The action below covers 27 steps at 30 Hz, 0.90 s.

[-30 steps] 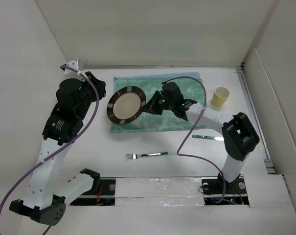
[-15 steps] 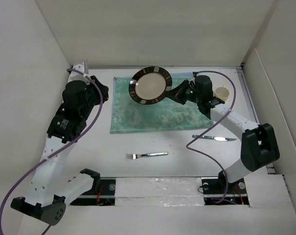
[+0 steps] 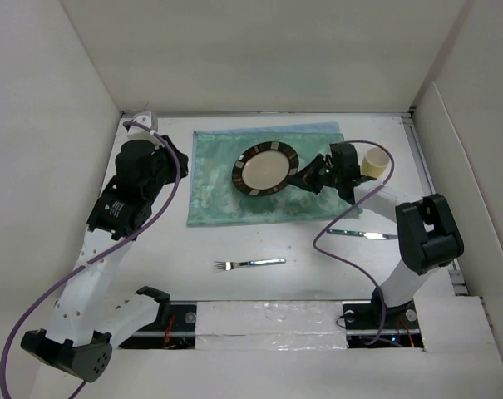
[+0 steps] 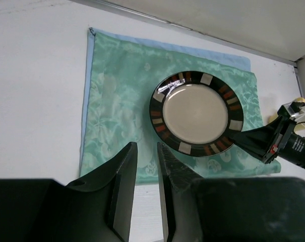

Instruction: Set the dinner table for one person

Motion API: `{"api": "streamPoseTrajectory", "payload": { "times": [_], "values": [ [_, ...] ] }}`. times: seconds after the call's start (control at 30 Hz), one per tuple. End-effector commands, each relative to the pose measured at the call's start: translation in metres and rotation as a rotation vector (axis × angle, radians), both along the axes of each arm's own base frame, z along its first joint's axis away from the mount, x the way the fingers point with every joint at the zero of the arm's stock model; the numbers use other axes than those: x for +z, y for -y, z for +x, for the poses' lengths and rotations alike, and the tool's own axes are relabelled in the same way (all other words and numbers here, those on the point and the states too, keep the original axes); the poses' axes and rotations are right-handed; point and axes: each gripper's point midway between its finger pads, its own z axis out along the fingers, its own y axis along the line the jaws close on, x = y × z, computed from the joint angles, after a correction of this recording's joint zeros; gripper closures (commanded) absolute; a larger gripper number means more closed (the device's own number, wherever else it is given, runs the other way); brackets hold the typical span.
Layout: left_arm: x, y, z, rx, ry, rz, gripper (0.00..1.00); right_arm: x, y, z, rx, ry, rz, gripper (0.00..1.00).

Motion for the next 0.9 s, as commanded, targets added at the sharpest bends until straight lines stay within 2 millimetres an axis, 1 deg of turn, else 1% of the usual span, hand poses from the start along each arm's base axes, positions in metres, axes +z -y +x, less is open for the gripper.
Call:
{"api": "streamPoseTrajectory", "payload": {
  "times": [0.0, 0.07, 0.17, 0.23, 0.27, 0.3, 0.33, 0.37, 0.4, 0.43, 0.47, 0.5, 0.53, 0.57, 0.6, 0.63, 0.67, 0.7, 0.73, 0.77, 0.8, 0.83, 0.87],
  "values": [
    [0.0, 0.003, 0.002, -0.011, 0.02, 0.0, 0.8, 0.043, -0.006, 0.016, 0.043, 0.201, 0.101, 1.0],
    [-0.003, 0.003, 0.003, -0.009, 0.013, 0.003, 0.8, 0.03, -0.005, 0.016, 0.042, 0.179, 0.089, 1.0],
    [-0.009, 0.002, 0.003, -0.007, 0.001, 0.01, 0.8, -0.002, -0.003, 0.012, 0.045, 0.112, 0.048, 1.0],
    [-0.013, 0.001, 0.003, -0.001, -0.006, 0.013, 0.8, -0.024, 0.0, 0.006, 0.042, 0.055, 0.021, 1.0],
    [-0.014, 0.001, 0.003, -0.001, -0.007, 0.014, 0.81, -0.03, 0.002, 0.005, 0.038, 0.041, 0.003, 0.96],
    [-0.016, 0.001, 0.003, 0.0, -0.011, 0.013, 0.8, -0.039, 0.005, 0.0, 0.033, 0.012, -0.013, 0.83],
    [-0.016, 0.002, 0.003, -0.001, -0.011, 0.01, 0.8, -0.048, 0.008, -0.005, 0.028, -0.014, -0.028, 0.76],
    [-0.017, 0.002, 0.003, -0.002, -0.013, 0.009, 0.81, -0.052, 0.011, -0.006, 0.02, -0.022, -0.051, 0.7],
    [-0.018, 0.002, 0.003, -0.003, -0.015, 0.009, 0.8, -0.059, 0.015, -0.012, 0.014, -0.051, -0.076, 0.6],
    [-0.019, 0.003, 0.003, -0.004, -0.015, 0.007, 0.8, -0.062, 0.018, -0.014, 0.009, -0.059, -0.095, 0.54],
    [-0.02, 0.003, 0.003, -0.002, -0.015, 0.006, 0.8, -0.058, 0.022, -0.013, -0.002, -0.038, -0.125, 0.5],
    [-0.022, 0.004, 0.003, -0.007, -0.019, 0.004, 0.8, -0.062, 0.027, -0.018, -0.005, -0.075, -0.16, 0.44],
    [-0.023, 0.004, 0.002, -0.01, -0.02, 0.001, 0.8, -0.061, 0.03, -0.019, -0.006, -0.074, -0.189, 0.42],
    [-0.025, 0.004, 0.002, -0.011, -0.024, 0.001, 0.8, -0.049, 0.036, -0.012, -0.019, -0.027, -0.235, 0.4],
    [-0.025, 0.005, 0.002, -0.016, -0.024, -0.001, 0.8, -0.051, 0.042, -0.019, -0.019, -0.068, -0.274, 0.39],
    [-0.025, 0.005, 0.001, -0.018, -0.024, -0.002, 0.8, -0.046, 0.045, -0.019, -0.018, -0.059, -0.298, 0.39],
    [-0.025, 0.006, 0.001, -0.021, -0.023, -0.004, 0.8, -0.034, 0.057, -0.011, -0.045, -0.022, -0.351, 0.38],
    [-0.024, 0.006, 0.0, -0.022, -0.022, -0.005, 0.8, -0.024, 0.064, -0.017, -0.051, -0.024, -0.384, 0.39],
    [-0.023, 0.006, 0.0, -0.026, -0.017, -0.006, 0.8, -0.016, 0.073, -0.015, -0.071, -0.007, -0.406, 0.41],
    [-0.024, 0.006, 0.0, -0.03, -0.015, 0.0, 0.82, -0.005, 0.089, -0.01, -0.105, 0.011, -0.447, 0.59],
    [-0.023, 0.008, -0.001, -0.043, -0.013, 0.0, 0.85, 0.014, 0.101, -0.008, -0.144, 0.049, -0.462, 0.76],
    [-0.024, 0.011, -0.001, -0.058, -0.013, 0.003, 0.94, 0.025, 0.115, -0.005, -0.184, 0.069, -0.487, 0.92],
    [-0.023, 0.013, -0.001, -0.074, -0.01, 0.004, 0.99, 0.033, 0.136, 0.001, -0.256, 0.084, -0.543, 1.0]
  ]
}}
